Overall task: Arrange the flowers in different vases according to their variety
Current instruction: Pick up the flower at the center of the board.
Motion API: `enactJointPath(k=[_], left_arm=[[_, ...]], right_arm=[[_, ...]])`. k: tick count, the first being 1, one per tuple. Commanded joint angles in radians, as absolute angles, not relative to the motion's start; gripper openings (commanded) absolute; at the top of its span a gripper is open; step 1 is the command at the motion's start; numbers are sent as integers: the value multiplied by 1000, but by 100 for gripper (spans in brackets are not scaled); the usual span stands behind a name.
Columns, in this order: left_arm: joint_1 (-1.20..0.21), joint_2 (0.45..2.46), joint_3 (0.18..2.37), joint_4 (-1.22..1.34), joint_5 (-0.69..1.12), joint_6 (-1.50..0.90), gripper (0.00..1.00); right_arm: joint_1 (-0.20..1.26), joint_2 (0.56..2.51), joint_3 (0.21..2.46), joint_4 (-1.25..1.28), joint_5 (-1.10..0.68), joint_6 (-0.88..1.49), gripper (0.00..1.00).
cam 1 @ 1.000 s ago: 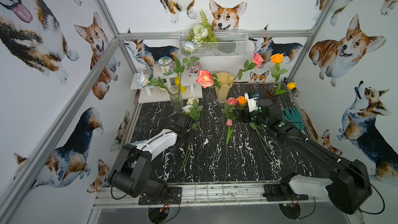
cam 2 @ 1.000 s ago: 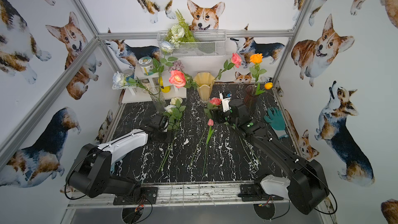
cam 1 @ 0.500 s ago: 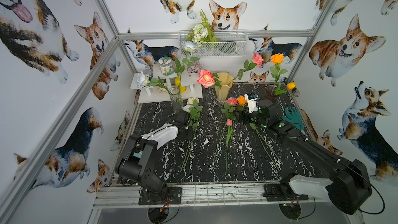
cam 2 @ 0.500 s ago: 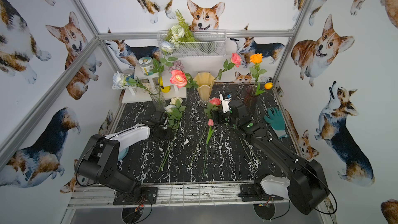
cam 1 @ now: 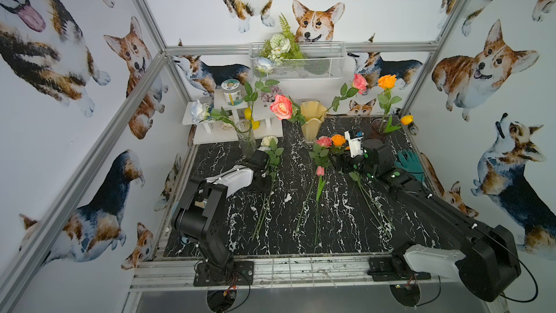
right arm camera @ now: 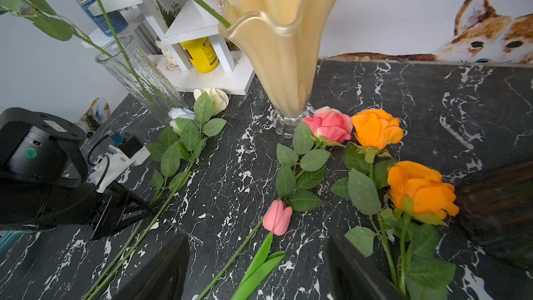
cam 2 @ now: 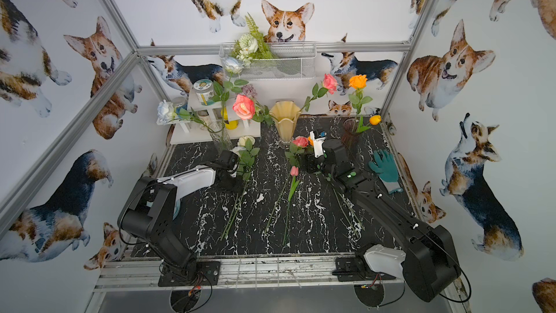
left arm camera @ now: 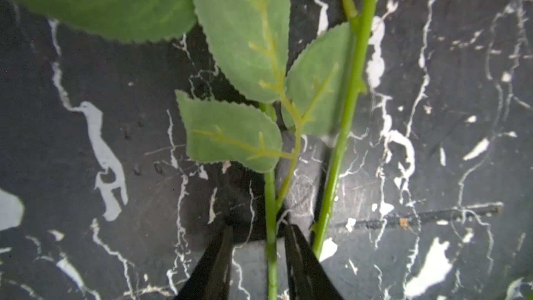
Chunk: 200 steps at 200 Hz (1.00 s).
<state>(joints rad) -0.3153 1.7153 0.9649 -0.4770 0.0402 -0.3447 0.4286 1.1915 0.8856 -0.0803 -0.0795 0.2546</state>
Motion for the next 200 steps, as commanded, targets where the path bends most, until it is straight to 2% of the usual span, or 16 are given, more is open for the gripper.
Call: enactJointPath(k=[1, 63, 111, 200], left_arm=[[-314, 1752, 977, -528, 41, -327, 34], [-325, 1813, 996, -554, 49, -316, 0], [-329, 1769, 951, -506, 51, -327, 0], [-339, 1457, 940, -517, -109, -333, 0]], right_arm=[[423, 1183, 882, -77, -98, 262, 80], [402, 1162, 850, -68, -118, 277, 80], [396, 1145, 805, -41, -137, 301, 80], [397, 1135, 699, 14, -193, 368, 82]])
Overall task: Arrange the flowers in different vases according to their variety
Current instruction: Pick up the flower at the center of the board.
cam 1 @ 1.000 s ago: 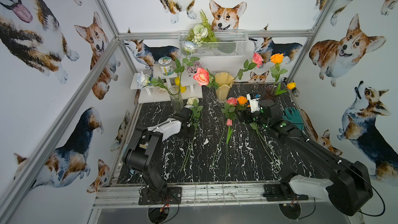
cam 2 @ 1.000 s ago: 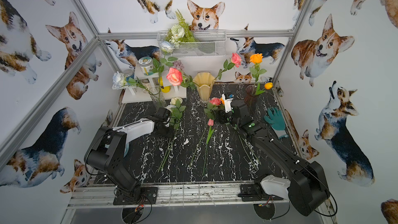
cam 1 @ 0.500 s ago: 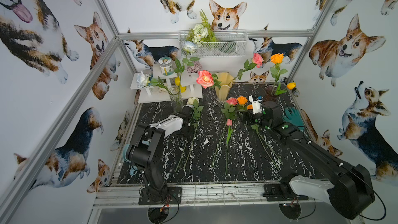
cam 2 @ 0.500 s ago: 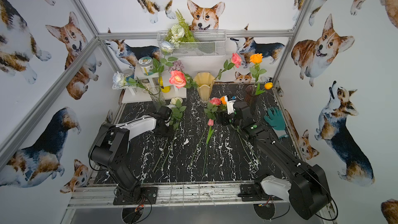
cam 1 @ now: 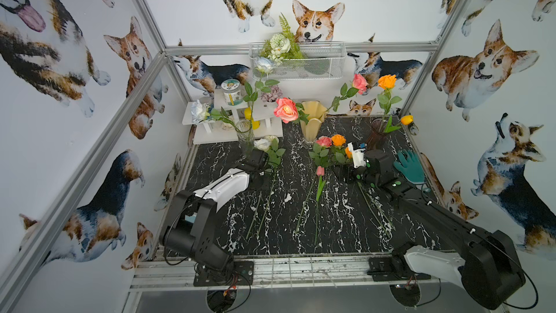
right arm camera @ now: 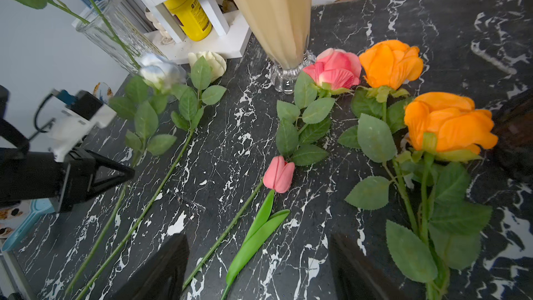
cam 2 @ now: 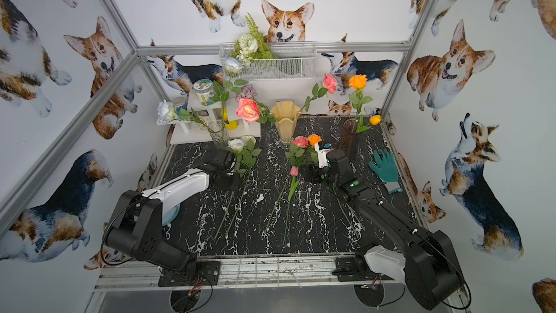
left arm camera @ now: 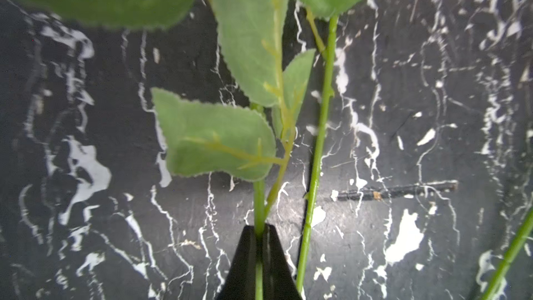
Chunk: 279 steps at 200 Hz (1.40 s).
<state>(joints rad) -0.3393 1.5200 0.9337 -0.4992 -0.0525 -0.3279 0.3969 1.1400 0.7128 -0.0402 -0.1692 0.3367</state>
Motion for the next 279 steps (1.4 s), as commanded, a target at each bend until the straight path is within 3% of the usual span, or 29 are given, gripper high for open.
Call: enactJointPath(k=[1, 140, 279], left_arm=[[-338, 1454, 940, -517, -111, -333, 0], [-344, 919, 877, -236, -187, -163, 0], [-256, 1139, 1149, 254, -171, -11, 0]], right_arm=[[397, 1135, 698, 15, -194, 370, 82], [397, 1137, 701, 14, -203, 386, 82], [394, 1095, 665, 5, -196, 365, 82]])
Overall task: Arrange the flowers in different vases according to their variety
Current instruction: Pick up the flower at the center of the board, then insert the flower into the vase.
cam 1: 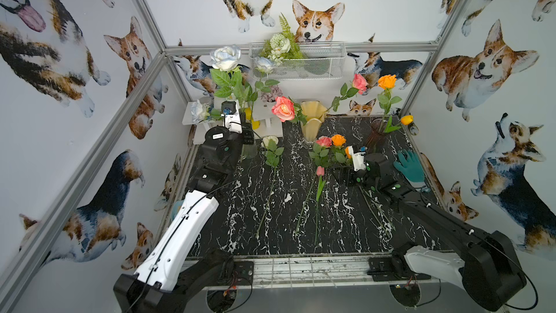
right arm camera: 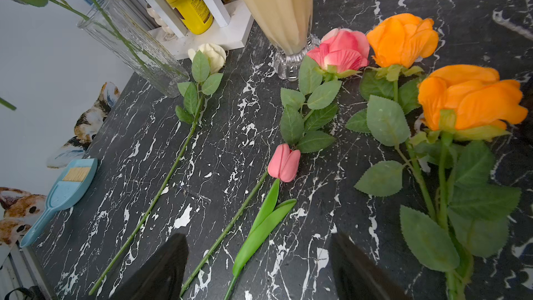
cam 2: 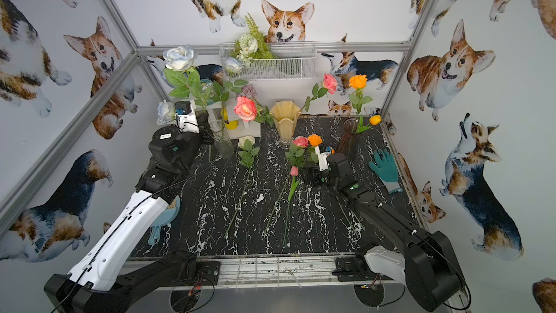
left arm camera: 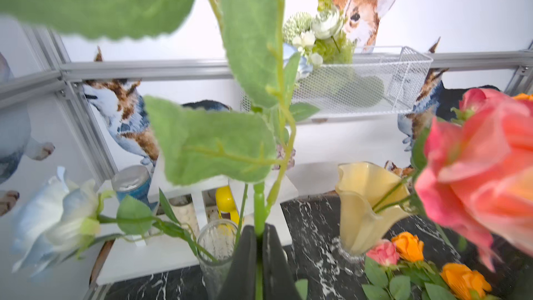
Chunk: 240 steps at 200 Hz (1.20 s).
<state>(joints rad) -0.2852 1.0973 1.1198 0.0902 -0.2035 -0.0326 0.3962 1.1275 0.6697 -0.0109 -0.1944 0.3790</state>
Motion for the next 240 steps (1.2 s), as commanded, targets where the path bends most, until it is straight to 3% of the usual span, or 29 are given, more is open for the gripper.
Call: enactJointPath(k=[1, 114, 240], left_arm=[[-255, 1142, 1150, 257, -169, -11, 0], [-119, 1436, 1308, 529, -37, -82, 0], [-94, 1492, 1130, 644, -9, -115, 0]], right_arm=[[394, 1095, 664, 5, -196, 365, 82], [342, 1079, 648, 0, -210, 342, 83], [333, 1078, 649, 1, -215, 350, 83]])
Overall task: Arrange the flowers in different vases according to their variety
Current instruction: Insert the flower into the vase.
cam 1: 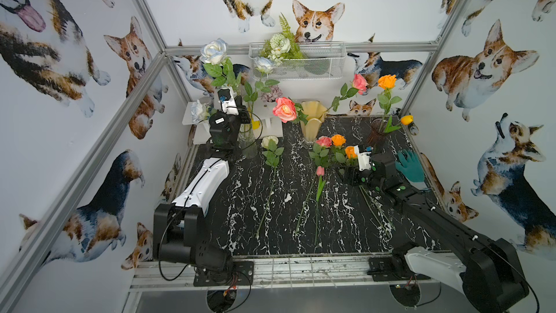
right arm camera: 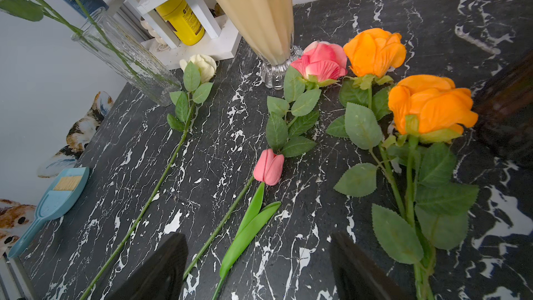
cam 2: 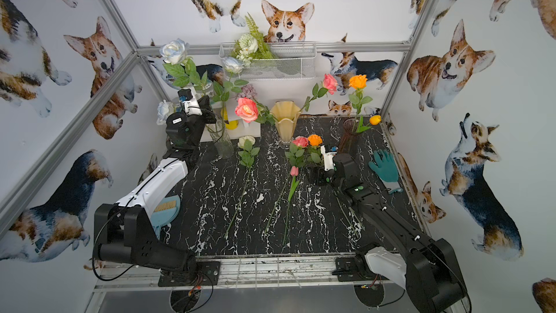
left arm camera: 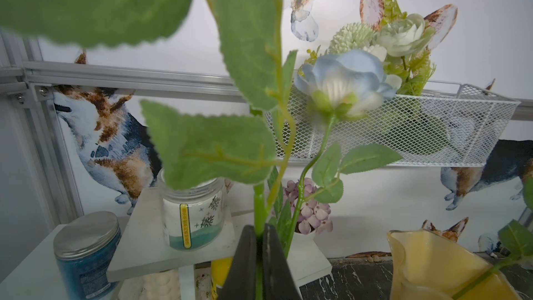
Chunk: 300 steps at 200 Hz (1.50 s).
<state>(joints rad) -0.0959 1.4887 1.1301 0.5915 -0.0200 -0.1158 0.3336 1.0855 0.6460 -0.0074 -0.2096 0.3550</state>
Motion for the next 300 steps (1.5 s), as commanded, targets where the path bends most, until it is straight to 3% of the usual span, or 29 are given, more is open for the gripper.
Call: enactJointPath(k=[1, 39, 64, 74, 90, 150, 300], left_arm=[[-94, 1492, 1130, 643, -9, -115, 0], [-94, 1502, 1156, 606, 0, -112, 1], [-94, 1505, 1165, 569, -19, -112, 69], [-95, 1502, 1162, 554, -25, -113, 83], [-95, 1494, 1156, 529, -30, -115, 92], [-113, 1411, 1073, 477, -64, -135, 100], [-185, 1046, 809, 176, -87, -186, 100]], right_arm=[[333, 1077, 648, 1, -215, 350, 83], [333, 1064, 646, -11, -211, 350, 83], [333, 1055, 639, -8, -214, 355, 83], [333, 1052, 636, -8, -214, 356, 83], [333, 1046, 631, -6, -216, 357, 83], [333, 1055, 629, -7, -221, 360, 83], [253, 1089, 638, -255, -222, 343, 82]])
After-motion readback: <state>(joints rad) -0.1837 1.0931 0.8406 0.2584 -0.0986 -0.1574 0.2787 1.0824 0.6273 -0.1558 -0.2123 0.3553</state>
